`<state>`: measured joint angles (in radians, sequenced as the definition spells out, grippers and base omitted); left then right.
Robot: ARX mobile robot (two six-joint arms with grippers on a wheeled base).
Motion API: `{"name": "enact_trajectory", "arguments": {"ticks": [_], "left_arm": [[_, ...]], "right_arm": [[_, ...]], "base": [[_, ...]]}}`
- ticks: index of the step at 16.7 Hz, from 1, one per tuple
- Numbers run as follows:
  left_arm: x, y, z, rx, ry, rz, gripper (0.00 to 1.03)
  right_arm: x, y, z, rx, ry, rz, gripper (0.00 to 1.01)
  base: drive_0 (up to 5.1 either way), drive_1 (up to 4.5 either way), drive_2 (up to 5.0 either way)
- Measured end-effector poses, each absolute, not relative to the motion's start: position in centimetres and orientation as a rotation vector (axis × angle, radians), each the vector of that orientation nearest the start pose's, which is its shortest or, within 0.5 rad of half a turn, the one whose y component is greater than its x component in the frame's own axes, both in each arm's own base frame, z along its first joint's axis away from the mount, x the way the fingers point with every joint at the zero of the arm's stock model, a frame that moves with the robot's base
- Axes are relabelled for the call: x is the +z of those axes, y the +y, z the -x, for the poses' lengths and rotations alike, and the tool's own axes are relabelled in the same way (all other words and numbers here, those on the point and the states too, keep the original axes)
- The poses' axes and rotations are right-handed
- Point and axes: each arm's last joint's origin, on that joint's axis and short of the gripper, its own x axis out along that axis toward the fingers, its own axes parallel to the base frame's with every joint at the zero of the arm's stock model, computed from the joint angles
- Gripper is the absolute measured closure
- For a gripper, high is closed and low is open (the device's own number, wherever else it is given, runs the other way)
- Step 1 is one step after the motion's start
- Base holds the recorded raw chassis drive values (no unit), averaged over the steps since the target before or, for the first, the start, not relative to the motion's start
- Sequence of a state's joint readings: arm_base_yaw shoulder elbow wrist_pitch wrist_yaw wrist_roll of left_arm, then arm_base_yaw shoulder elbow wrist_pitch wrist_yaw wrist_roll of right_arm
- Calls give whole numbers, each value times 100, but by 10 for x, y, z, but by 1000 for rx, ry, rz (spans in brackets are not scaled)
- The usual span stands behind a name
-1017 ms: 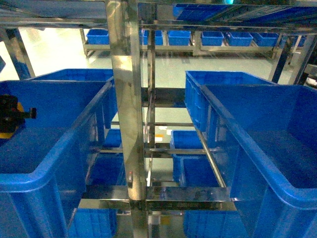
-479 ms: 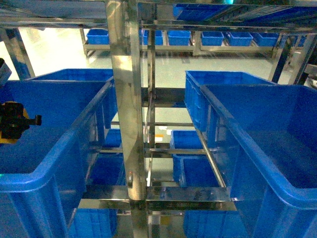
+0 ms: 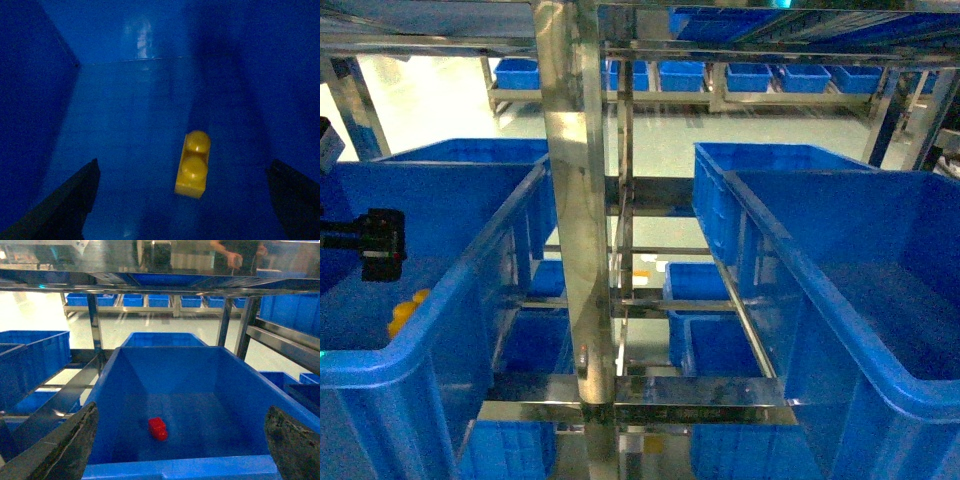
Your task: Sort and place red and yellow blocks in left bins
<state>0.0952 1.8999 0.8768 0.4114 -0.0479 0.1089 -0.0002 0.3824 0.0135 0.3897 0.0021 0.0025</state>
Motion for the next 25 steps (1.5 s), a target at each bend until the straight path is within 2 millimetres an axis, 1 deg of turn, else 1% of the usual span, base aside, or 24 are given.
{"name": "enact_trajectory", "arguments": {"ticks": [6, 7, 10, 15, 19, 21, 22, 25], "left_arm": [[121, 35, -360, 83, 620, -84, 5], [126, 35, -357, 69, 622, -79, 5], [154, 35, -347, 49, 584, -71, 5], [174, 35, -311, 4, 618, -72, 5], [190, 29, -274, -47, 558, -57, 5], [191, 23, -259, -51, 511, -66, 5], [191, 21, -256, -37, 485, -62, 5], [189, 20, -257, -23, 493, -50, 5]], "right_arm": [[172, 0, -122, -2, -21, -2, 3], [172, 0, -122, -2, -21, -2, 3], [172, 0, -122, -2, -21, -2, 3], [172, 0, -122, -2, -22, -3, 3], [172, 0, -122, -2, -21, -2, 3], [172, 0, -122, -2, -21, -2, 3], [172, 0, -122, -2, -21, -2, 3], [172, 0, -122, -2, -21, -2, 3]], "base": [[0, 0, 0], [0, 0, 0], [0, 0, 0], [0, 0, 0], [0, 0, 0], [0, 0, 0], [0, 0, 0], [0, 0, 0]]}}
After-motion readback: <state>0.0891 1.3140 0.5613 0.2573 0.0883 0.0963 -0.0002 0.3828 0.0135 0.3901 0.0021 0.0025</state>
